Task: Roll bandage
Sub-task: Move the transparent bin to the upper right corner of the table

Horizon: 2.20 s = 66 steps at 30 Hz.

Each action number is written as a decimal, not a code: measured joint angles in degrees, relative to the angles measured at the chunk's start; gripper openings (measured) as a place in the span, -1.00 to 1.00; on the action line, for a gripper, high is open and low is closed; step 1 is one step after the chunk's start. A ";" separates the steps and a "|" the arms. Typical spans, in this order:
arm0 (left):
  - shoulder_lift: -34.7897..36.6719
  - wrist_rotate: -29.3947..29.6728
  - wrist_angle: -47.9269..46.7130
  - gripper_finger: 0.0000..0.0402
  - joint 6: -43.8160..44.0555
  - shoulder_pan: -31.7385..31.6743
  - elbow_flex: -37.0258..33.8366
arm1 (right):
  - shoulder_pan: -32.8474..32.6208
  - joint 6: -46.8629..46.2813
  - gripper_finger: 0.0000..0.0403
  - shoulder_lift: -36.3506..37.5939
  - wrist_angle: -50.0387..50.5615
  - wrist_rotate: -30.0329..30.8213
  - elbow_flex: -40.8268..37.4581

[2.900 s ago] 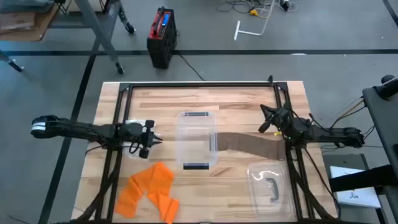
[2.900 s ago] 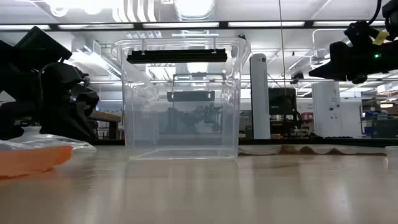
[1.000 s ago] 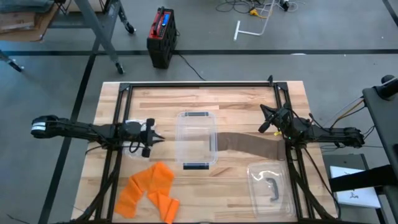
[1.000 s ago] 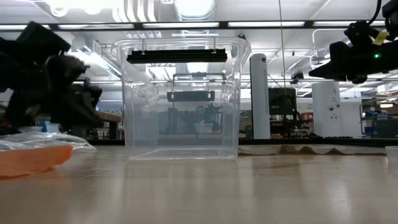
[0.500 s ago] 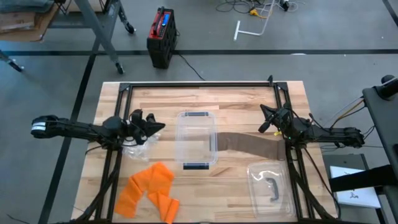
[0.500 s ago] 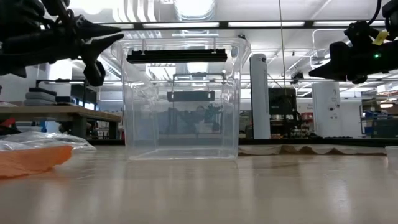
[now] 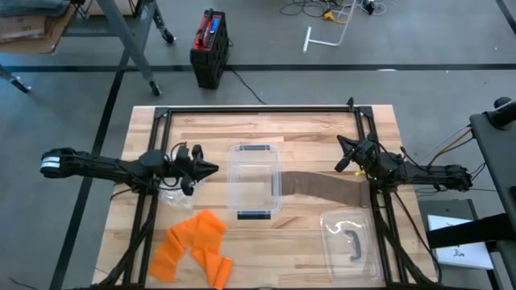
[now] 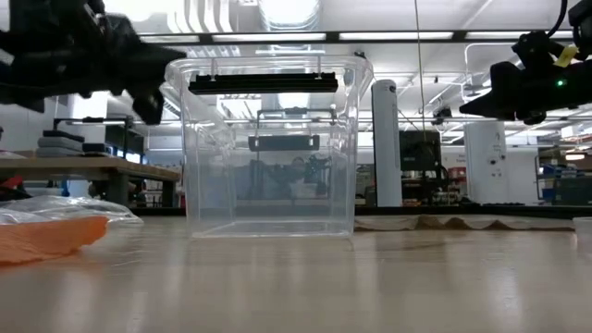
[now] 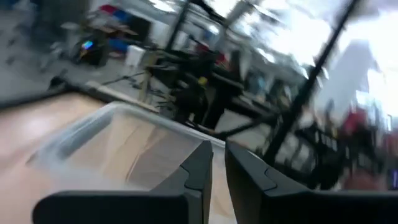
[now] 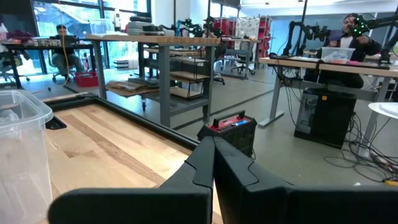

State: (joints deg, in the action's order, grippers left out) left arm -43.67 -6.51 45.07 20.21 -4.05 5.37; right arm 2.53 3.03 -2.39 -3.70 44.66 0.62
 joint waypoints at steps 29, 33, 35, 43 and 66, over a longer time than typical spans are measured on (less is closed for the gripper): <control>-7.24 -6.21 -47.88 -0.05 -34.32 0.00 33.39 | 0.00 0.00 -1.00 0.00 -0.02 -0.02 -0.01; -7.29 -4.70 -53.42 0.04 -36.47 0.01 36.34 | -0.01 0.00 -1.00 0.00 -0.02 -0.02 0.00; -7.26 -4.56 -54.80 0.06 -37.64 0.37 36.90 | -0.01 0.00 -1.00 0.00 -0.02 -0.02 0.00; -7.90 -8.01 -57.59 0.03 -41.20 3.78 35.05 | 0.01 -5.28 -1.00 -0.02 -2.24 -0.31 -0.01; -19.46 6.58 -60.99 0.00 -42.47 21.09 38.70 | -2.51 -18.29 -1.00 -31.82 -19.32 -15.26 17.56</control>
State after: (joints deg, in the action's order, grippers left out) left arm -63.14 0.06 -15.92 -22.26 17.04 44.07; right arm 0.02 -15.26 -34.21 -23.03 29.40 18.18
